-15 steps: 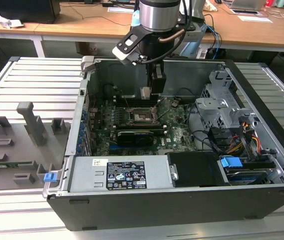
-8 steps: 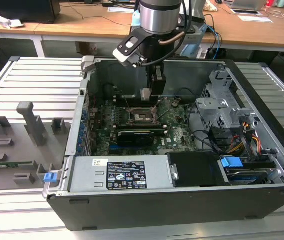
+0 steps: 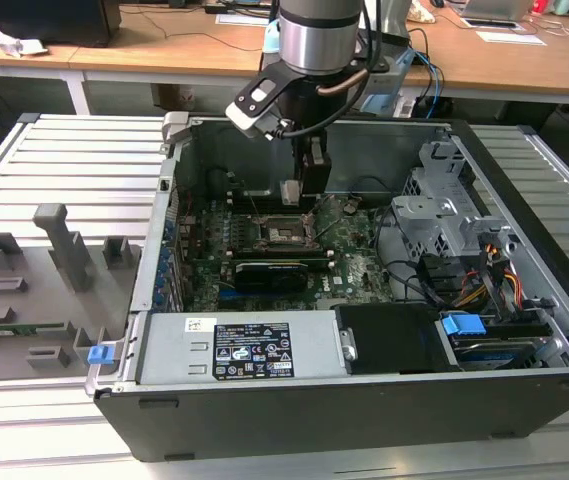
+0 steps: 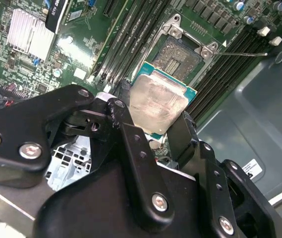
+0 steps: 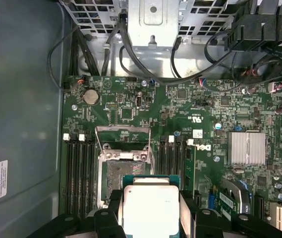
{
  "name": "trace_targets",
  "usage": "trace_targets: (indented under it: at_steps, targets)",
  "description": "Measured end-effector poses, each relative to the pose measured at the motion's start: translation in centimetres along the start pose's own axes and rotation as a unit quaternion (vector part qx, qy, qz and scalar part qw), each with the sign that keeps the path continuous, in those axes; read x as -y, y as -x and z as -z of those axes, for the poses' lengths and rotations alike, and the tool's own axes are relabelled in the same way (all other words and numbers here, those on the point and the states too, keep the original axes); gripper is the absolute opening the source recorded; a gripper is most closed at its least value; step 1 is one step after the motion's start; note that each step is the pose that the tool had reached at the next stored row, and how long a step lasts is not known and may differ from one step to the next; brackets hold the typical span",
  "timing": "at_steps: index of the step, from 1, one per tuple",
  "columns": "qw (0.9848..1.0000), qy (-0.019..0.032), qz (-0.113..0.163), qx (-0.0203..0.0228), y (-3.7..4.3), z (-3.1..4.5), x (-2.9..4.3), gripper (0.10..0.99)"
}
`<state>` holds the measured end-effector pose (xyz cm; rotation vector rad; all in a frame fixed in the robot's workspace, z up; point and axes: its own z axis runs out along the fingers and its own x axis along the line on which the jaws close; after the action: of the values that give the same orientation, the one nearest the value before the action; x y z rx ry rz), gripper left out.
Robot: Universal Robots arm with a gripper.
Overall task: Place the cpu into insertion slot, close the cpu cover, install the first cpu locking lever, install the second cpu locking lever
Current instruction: 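Place the cpu into insertion slot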
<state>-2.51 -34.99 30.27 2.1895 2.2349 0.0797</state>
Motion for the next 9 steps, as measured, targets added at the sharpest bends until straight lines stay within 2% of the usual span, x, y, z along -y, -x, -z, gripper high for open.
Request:
trace_targets:
  at_steps: [4, 9]
  targets:
    - [1.0, 0.0002, 0.0, -0.0001, 0.01, -0.27, 0.01, 0.541]
    - [1.0, 0.0002, 0.002, 0.001, -0.02, -0.95, 0.06, 0.541]
